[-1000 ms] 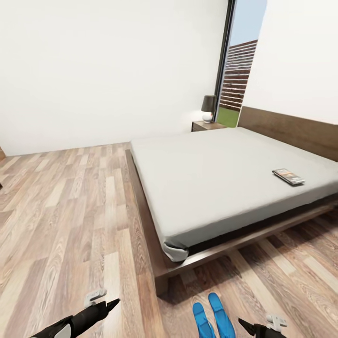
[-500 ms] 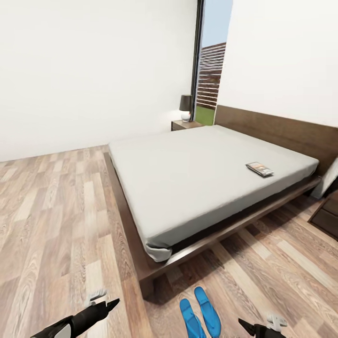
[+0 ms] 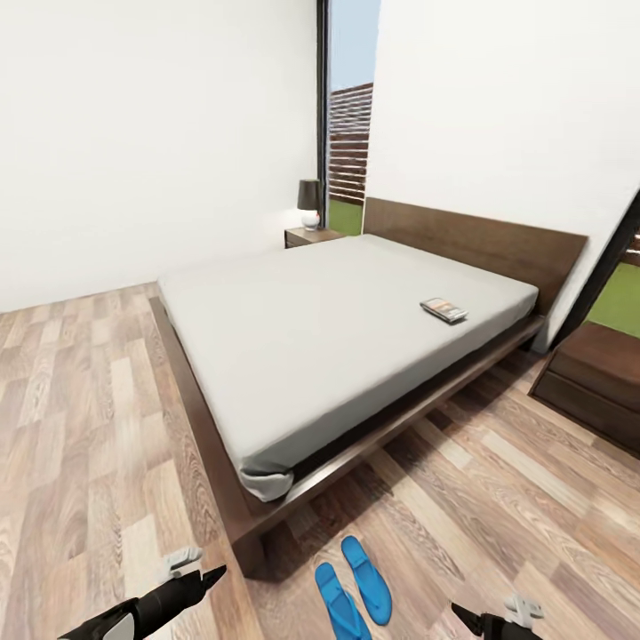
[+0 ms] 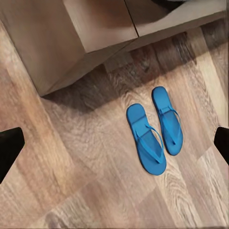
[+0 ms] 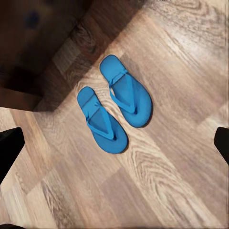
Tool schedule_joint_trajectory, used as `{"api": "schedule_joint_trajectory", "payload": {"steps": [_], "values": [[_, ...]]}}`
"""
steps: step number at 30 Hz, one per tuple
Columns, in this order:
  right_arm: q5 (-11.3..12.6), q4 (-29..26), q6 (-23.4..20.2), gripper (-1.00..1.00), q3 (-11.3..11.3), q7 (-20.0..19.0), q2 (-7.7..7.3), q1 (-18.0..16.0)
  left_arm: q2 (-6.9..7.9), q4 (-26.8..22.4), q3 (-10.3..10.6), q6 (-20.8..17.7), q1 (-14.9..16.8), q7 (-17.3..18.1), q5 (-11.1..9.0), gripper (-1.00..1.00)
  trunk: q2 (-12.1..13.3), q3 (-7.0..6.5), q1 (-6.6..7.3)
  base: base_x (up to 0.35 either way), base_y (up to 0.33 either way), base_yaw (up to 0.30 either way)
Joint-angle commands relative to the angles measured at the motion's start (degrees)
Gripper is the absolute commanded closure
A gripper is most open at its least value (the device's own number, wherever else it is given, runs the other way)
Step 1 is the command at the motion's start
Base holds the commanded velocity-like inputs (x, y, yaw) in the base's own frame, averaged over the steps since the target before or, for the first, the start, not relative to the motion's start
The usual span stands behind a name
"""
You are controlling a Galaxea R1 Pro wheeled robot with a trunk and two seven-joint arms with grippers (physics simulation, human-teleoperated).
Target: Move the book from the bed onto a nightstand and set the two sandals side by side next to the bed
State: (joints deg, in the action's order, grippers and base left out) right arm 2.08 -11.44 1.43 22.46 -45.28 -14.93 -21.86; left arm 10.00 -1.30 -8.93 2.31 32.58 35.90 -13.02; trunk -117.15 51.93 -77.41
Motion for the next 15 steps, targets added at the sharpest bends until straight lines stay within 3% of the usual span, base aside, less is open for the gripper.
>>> {"api": "schedule_joint_trajectory", "payload": {"steps": [1,15], "values": [[0.2,0.1,0.1,-1.00,0.0,-0.2,-0.02,-0.1,0.02,0.1,-0.4,0.2,0.0,0.2,0.2,-1.00,0.0,0.05,0.01,0.000,0.000,-0.292],[0.2,0.1,0.1,-1.00,0.0,-0.2,-0.02,-0.1,0.02,0.1,-0.4,0.1,0.0,0.2,0.2,-1.00,0.0,0.05,0.01,0.000,0.000,-0.290]]}}
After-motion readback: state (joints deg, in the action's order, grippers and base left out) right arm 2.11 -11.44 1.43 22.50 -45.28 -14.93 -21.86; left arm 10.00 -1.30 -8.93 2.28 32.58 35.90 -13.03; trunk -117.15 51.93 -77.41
